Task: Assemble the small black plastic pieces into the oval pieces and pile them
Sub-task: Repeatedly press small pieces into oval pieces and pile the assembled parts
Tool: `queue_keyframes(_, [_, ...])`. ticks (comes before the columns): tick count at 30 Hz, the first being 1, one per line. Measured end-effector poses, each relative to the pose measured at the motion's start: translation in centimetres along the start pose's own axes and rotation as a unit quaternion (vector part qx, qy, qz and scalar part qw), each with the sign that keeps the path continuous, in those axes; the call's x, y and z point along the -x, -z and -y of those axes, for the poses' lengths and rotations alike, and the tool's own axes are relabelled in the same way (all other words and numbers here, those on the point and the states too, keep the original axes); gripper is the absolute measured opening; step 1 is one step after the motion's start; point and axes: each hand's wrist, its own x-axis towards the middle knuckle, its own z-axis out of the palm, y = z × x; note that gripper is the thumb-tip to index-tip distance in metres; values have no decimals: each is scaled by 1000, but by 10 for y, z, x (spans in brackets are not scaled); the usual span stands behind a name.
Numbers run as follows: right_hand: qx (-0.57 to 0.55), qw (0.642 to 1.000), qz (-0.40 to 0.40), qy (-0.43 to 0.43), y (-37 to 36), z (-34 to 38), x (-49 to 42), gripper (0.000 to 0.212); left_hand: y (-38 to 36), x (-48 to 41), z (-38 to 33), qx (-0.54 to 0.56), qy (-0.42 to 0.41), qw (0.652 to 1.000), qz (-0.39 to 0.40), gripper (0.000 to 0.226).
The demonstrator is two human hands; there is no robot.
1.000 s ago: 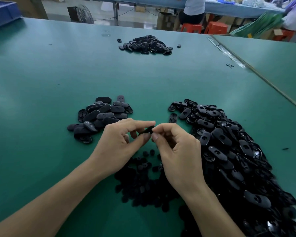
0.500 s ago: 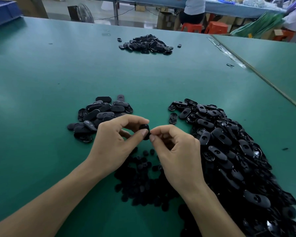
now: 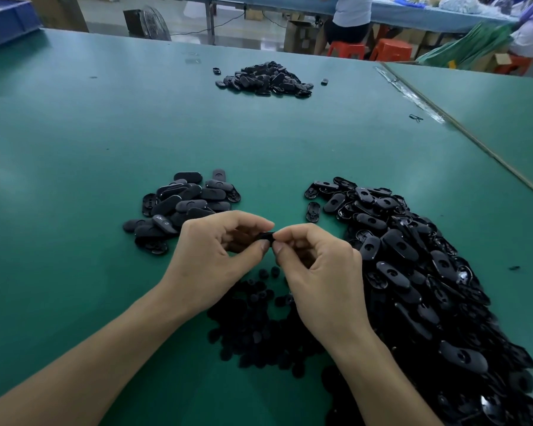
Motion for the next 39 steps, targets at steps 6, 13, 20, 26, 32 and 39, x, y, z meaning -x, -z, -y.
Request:
queue_keyframes(6, [23, 1000, 3, 5, 1, -1, -1, 13, -1, 0, 0, -8, -12, 1000, 0, 32])
queue_keyframes(13, [23, 1000, -1, -15, 1, -1, 0, 24, -2, 0, 0, -5, -14, 1000, -1, 35])
queue_keyframes(20, [77, 997, -16, -8, 1, 0, 1, 31, -2, 1, 1, -62, -64, 996, 3, 32])
queue_keyframes(26, [86, 996, -4, 36, 2, 1, 3, 28, -1, 1, -2, -80, -75, 994, 2, 28])
queue_keyframes(32, [86, 995, 9, 56, 3, 5, 3, 15, 0, 1, -1, -86, -68, 994, -6, 29])
queue_keyframes(39, [139, 988, 22, 56, 5, 2, 2, 25, -1, 1, 0, -85, -80, 993, 0, 26])
